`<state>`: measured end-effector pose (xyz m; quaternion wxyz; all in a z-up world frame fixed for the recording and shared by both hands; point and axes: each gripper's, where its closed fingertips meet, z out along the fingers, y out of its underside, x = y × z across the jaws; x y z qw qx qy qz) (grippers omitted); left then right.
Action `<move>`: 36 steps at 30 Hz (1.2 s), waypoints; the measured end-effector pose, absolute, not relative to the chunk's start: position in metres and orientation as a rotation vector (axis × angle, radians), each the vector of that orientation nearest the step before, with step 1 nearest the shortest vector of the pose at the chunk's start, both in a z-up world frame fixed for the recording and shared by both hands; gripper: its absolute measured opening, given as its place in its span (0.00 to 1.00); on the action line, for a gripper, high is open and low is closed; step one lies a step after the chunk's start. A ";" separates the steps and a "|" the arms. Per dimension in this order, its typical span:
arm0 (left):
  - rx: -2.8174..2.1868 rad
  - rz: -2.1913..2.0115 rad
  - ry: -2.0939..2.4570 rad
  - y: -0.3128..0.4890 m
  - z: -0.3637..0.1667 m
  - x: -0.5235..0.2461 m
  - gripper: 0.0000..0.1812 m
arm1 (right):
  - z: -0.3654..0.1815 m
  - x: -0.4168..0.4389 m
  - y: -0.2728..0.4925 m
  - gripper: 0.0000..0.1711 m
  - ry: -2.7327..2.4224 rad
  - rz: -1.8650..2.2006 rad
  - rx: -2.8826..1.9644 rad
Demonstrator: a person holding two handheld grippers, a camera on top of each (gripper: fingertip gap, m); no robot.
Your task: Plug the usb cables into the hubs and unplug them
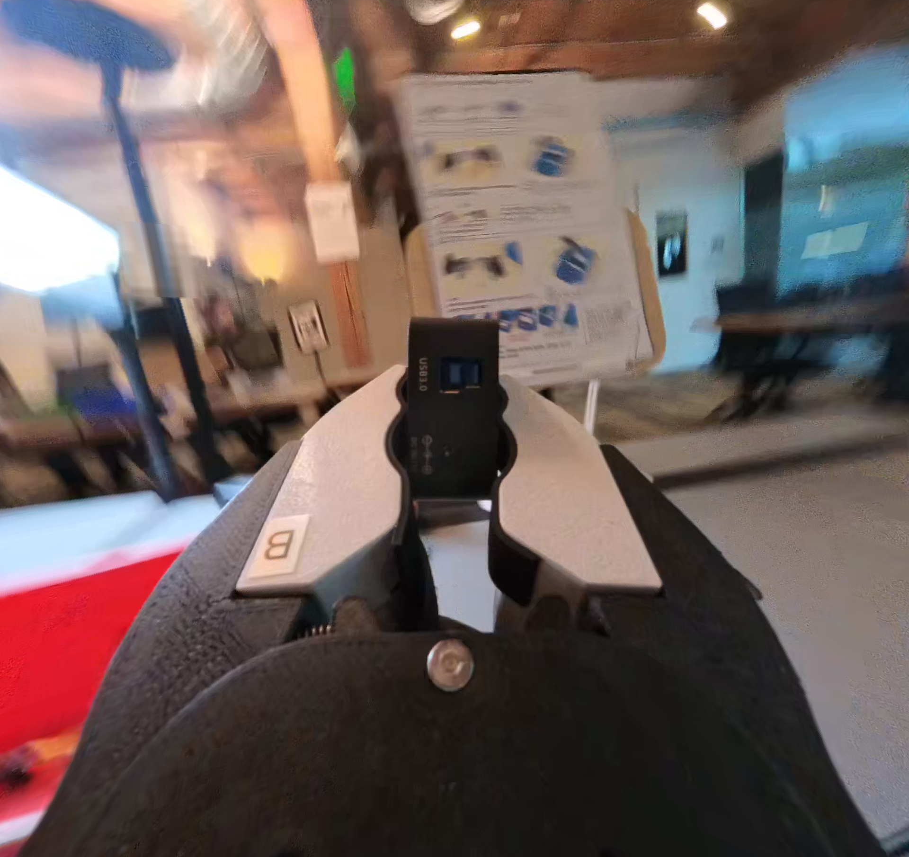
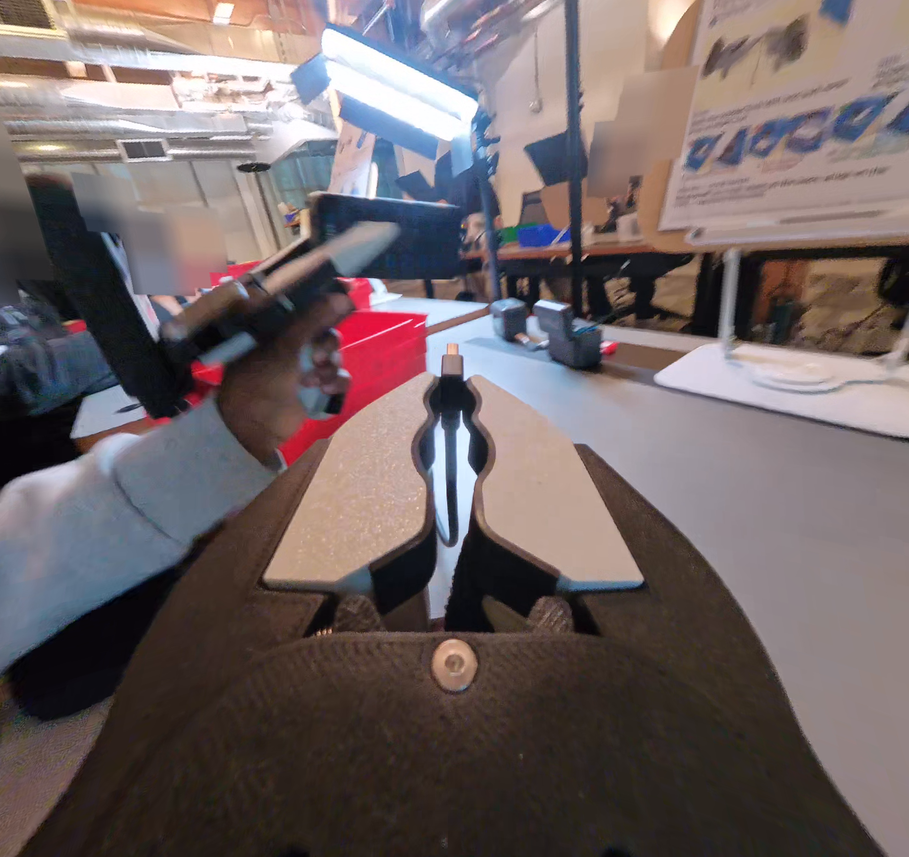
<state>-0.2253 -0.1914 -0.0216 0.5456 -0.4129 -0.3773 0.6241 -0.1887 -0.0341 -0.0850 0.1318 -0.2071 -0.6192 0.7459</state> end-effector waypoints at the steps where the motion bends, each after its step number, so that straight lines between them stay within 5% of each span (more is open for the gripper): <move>1: -0.895 1.287 -0.921 -0.203 -0.010 -0.220 0.17 | -0.080 -0.193 -0.027 0.05 -1.735 2.167 -0.606; 6: -1.007 1.179 -0.548 -0.106 0.003 -0.194 0.17 | -0.066 -0.197 -0.035 0.05 -1.676 2.264 -0.432; 11: -0.948 1.009 -0.737 -0.125 -0.044 -0.212 0.17 | -0.053 -0.209 0.003 0.05 -1.568 2.263 -0.483; 23: -1.076 1.000 -0.721 -0.106 -0.065 -0.223 0.17 | 0.137 -0.251 0.187 0.05 -1.484 1.492 -0.515; 27: -1.112 0.983 -0.743 -0.103 -0.074 -0.227 0.17 | 0.118 -0.262 0.265 0.05 -1.479 1.243 -0.790; 36: -1.111 0.929 -0.757 -0.101 -0.078 -0.229 0.17 | -0.025 -0.284 0.394 0.05 -1.576 0.647 -1.360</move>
